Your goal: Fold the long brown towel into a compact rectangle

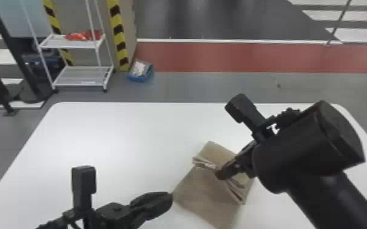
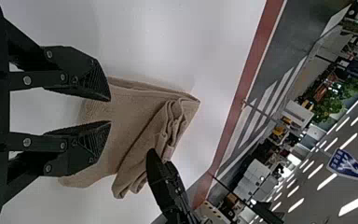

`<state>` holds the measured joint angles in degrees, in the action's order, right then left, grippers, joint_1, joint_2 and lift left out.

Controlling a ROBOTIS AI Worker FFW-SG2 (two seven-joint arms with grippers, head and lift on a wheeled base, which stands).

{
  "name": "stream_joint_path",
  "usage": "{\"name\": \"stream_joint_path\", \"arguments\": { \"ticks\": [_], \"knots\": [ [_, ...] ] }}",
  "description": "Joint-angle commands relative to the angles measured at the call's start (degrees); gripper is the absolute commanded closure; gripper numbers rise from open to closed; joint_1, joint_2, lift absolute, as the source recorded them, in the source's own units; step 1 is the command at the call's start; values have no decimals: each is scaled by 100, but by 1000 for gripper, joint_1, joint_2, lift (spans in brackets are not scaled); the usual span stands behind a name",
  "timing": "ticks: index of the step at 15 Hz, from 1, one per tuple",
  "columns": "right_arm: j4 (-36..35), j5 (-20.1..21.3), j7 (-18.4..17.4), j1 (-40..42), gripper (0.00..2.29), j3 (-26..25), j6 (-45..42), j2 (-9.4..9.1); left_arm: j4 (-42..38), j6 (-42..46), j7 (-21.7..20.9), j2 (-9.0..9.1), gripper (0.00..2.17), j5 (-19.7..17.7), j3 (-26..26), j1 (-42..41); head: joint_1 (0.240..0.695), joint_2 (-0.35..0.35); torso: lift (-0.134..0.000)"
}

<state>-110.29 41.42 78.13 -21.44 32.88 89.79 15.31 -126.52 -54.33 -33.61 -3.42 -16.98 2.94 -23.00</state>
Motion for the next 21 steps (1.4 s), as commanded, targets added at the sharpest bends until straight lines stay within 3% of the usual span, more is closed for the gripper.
{"name": "stream_joint_path", "arguments": {
  "ticks": [1,5,11,21],
  "knots": [
    [-2,-12,19,-18,1237,-63,29,-2,40,198,-40,-1,2010,-7,-135,-29,695,-12,-124],
    [-28,-29,19,-1,1237,-63,29,-2,207,1025,-93,-10,2010,-15,-584,-55,695,-41,-124],
    [-142,-20,19,70,1237,-45,29,25,884,1218,-110,-18,2010,336,-1014,252,695,-97,-124],
    [-529,-29,19,272,1237,-45,29,121,1490,1376,74,-18,2010,573,-1164,612,695,-112,-124]
  ]
}}
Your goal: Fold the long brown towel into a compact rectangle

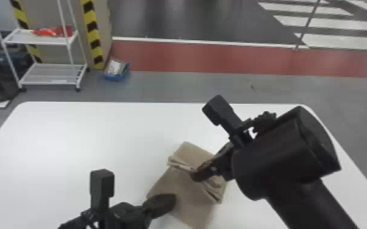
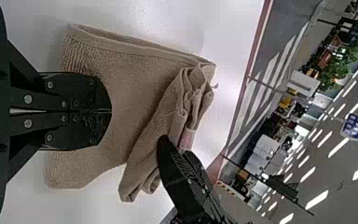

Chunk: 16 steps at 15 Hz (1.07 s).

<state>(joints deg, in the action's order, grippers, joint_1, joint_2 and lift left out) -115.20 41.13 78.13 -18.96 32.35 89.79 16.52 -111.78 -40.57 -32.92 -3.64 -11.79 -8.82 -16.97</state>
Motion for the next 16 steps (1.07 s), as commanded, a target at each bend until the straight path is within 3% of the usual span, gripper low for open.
{"name": "stream_joint_path", "arguments": {
  "ticks": [1,16],
  "knots": [
    [-64,0,19,32,1237,26,29,9,34,0,22,-5,2010,80,3,18,695,-111,-124],
    [-486,-44,19,305,1234,395,29,9,209,-35,92,4,2010,124,-15,141,695,-61,-124]
  ]
}}
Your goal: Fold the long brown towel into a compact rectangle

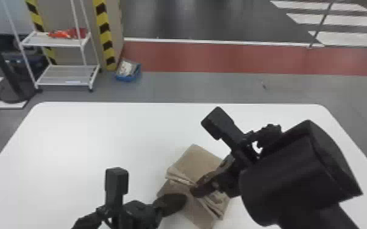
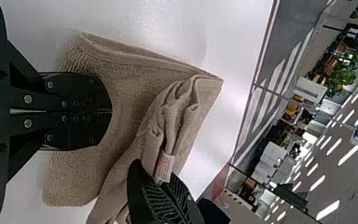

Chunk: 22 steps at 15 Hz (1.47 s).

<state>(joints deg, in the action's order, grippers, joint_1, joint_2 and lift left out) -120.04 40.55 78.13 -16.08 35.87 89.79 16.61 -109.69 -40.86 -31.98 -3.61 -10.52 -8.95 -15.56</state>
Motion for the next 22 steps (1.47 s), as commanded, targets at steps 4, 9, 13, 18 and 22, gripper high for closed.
{"name": "stream_joint_path", "arguments": {
  "ticks": [4,9,13,18,22],
  "knots": [
    [25,58,19,26,1220,148,29,0,-9,-6,-1,1,2010,-3,-10,-9,695,-56,-124],
    [25,49,19,70,113,113,29,-79,-17,-6,-1,1,2010,-3,-19,0,695,-55,-124],
    [-116,-179,19,158,113,-133,29,-246,-17,-6,-1,1,2010,-3,-19,9,695,-42,-124],
    [-169,-223,19,430,961,-889,0,-105,-17,-6,-10,-8,2010,-3,7,9,695,-53,-124],
    [-63,-135,19,676,1868,-1135,-439,62,-17,-6,-10,-8,2010,-3,16,9,695,-103,-124]
  ]
}}
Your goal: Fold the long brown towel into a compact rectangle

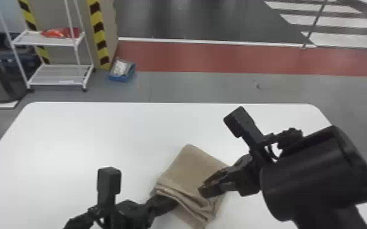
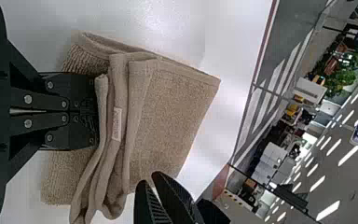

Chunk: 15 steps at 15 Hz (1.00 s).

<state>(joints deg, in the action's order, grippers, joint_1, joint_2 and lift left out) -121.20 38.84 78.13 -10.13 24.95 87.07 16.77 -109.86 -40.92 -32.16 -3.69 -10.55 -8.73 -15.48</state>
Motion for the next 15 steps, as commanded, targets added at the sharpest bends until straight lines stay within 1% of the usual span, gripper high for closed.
{"name": "stream_joint_path", "arguments": {
  "ticks": [1,4,7,11,13,15],
  "knots": [
    [123,106,19,107,1868,-42,-220,46,9,0,8,0,2010,0,-14,1,695,-111,-124],
    [342,115,19,107,1868,151,-326,-16,0,0,17,0,2010,0,-32,10,695,-132,-124],
    [360,89,19,142,1868,300,-343,-95,0,0,17,0,2010,0,-23,10,695,-121,-124],
    [430,115,19,169,1868,450,-413,-95,0,-18,17,0,2010,0,-23,1,695,-98,-124],
    [553,256,19,178,1868,590,-536,-104,0,-18,17,0,2010,0,-23,1,695,-95,-124],
    [606,256,19,186,1868,617,-572,-104,-35,-53,26,0,1993,0,3,-17,695,-93,-124]
  ]
}}
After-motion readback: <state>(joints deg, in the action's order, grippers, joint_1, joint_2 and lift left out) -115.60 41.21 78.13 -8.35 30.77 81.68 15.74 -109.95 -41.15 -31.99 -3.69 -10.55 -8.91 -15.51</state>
